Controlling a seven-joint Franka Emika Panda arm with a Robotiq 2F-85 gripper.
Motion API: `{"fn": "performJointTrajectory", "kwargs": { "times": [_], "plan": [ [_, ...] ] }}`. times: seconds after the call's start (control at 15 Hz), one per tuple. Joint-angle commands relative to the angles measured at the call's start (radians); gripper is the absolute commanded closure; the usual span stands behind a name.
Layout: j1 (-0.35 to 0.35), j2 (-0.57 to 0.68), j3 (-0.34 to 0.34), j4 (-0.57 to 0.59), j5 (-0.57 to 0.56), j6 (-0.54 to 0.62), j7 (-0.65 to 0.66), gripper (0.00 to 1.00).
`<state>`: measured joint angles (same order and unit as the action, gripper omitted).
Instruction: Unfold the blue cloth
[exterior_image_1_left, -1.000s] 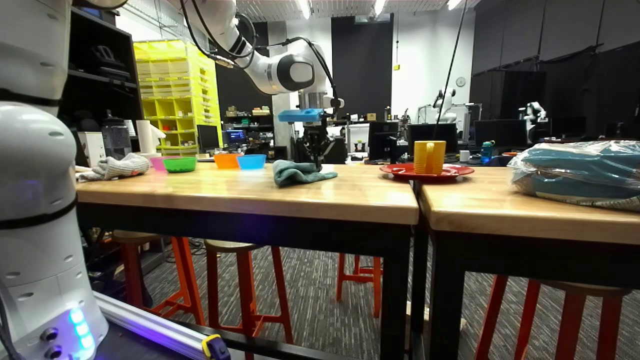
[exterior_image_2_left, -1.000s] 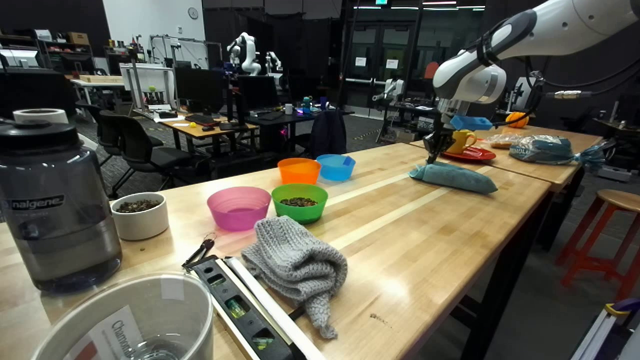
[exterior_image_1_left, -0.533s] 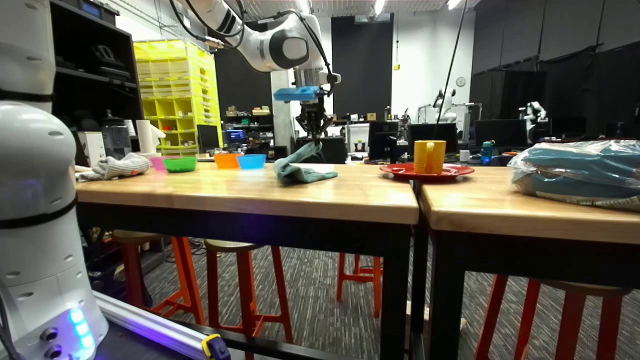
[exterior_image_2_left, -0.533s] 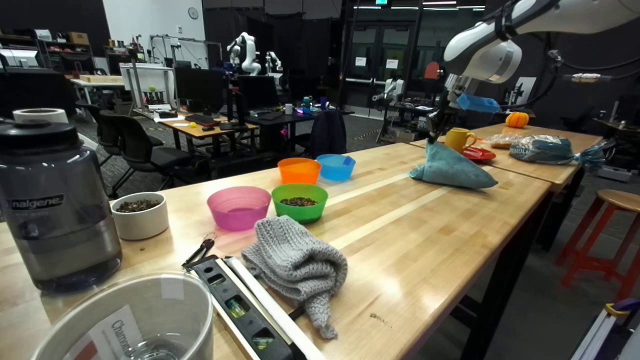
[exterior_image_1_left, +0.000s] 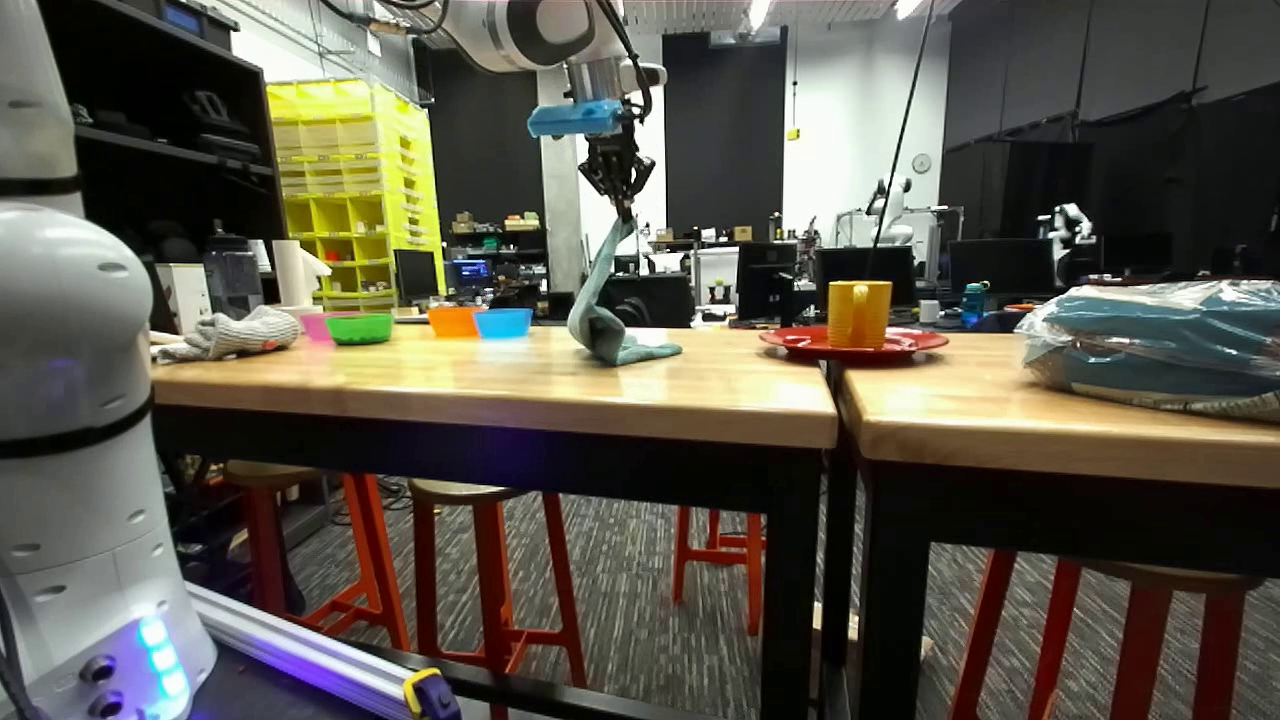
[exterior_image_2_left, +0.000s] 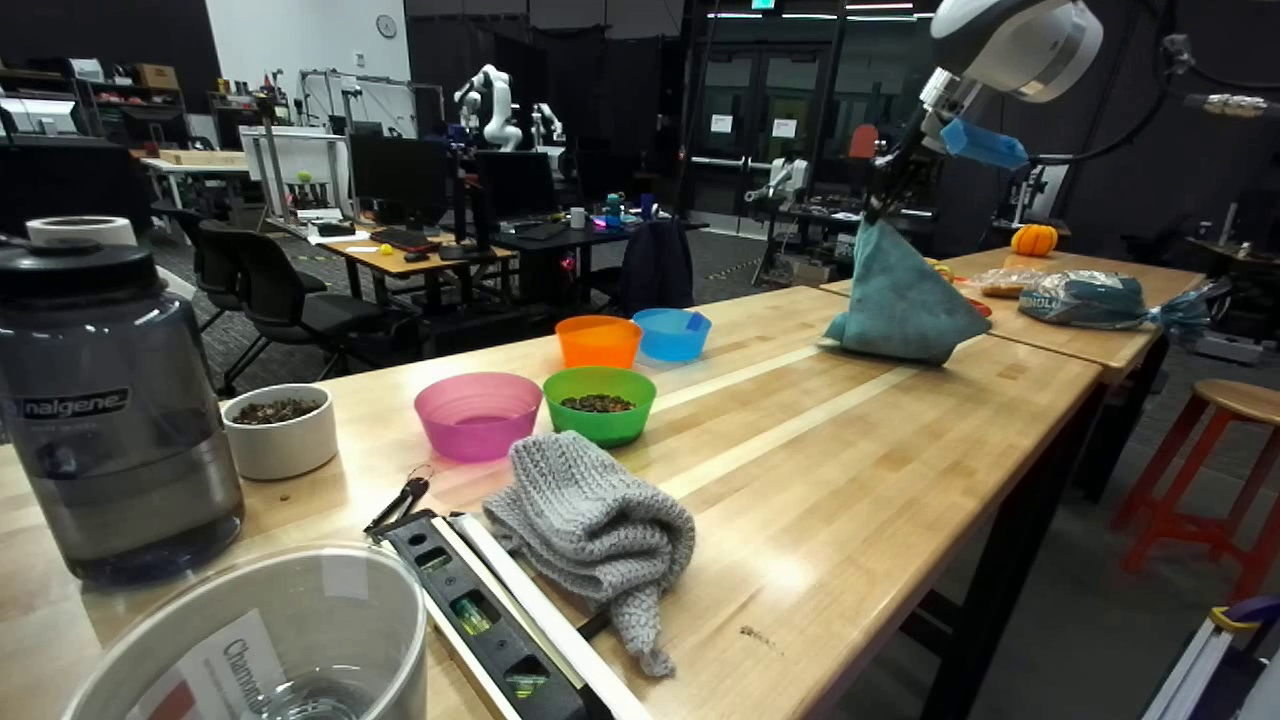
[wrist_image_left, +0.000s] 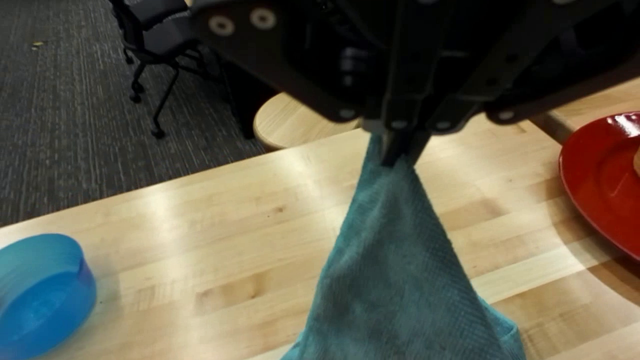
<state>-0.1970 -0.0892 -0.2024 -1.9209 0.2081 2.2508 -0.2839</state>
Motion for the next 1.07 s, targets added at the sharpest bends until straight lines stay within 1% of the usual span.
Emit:
{"fn": "performJointTrajectory", "kwargs": {
  "times": [0.0,0.27,0.53,0.67,1.0],
  "plan": [
    [0.018,-0.082,-0.003,-0.029,0.020,-0.007,-0.003,1.00],
    [0.041,-0.157,0.006,-0.085,0.006,0.008,0.009,1.00],
    [0.071,-0.236,0.028,-0.160,-0.004,0.074,0.045,1.00],
    [0.082,-0.261,0.034,-0.163,-0.005,0.085,0.067,1.00],
    [0.099,-0.307,0.037,-0.133,-0.018,0.060,0.086,1.00]
  ]
}}
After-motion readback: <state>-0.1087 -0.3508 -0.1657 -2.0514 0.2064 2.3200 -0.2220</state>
